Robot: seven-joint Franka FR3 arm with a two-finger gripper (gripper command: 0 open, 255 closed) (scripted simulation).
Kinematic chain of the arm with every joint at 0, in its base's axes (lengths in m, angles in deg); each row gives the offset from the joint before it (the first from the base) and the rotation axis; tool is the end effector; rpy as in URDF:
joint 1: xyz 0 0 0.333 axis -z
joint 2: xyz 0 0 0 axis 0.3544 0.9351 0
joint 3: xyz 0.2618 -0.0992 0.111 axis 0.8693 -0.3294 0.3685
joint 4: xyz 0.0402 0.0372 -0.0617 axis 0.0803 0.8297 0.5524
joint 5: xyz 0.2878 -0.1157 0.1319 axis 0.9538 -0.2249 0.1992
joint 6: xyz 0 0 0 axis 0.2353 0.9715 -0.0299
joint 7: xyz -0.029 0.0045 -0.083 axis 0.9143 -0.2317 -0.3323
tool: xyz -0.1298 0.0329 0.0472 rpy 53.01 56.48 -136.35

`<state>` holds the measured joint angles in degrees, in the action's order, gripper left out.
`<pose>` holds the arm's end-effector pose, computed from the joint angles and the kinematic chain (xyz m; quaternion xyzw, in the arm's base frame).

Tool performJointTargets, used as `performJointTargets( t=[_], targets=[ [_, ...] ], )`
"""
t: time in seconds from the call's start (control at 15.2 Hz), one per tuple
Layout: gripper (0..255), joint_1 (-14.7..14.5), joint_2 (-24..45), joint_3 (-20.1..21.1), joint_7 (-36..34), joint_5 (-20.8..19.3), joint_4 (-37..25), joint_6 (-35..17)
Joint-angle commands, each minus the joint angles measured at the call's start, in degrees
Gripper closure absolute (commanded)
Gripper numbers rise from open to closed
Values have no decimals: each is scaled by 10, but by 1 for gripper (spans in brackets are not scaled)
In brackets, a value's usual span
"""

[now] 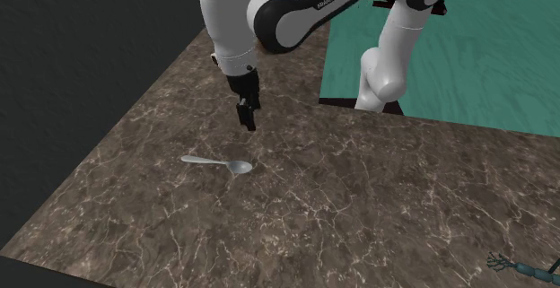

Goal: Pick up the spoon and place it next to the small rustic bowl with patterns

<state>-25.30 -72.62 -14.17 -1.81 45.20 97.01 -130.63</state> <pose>0.4108 0.2343 0.4821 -0.9963 0.0276 0.0737 0.0338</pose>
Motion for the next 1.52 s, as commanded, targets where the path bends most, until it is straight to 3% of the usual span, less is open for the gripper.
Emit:
performJointTargets(
  t=[0.0, 0.66, 1.19, 1.45],
  targets=[
    [0, -5, 45, 9, -30, -7, -48, -3],
    [0, -69, 276, 22, -158, -67, -331, 18],
    [0, -71, 275, 22, -157, -66, -271, -41],
    [0, -71, 275, 22, -157, -66, -271, -41]
  ],
)
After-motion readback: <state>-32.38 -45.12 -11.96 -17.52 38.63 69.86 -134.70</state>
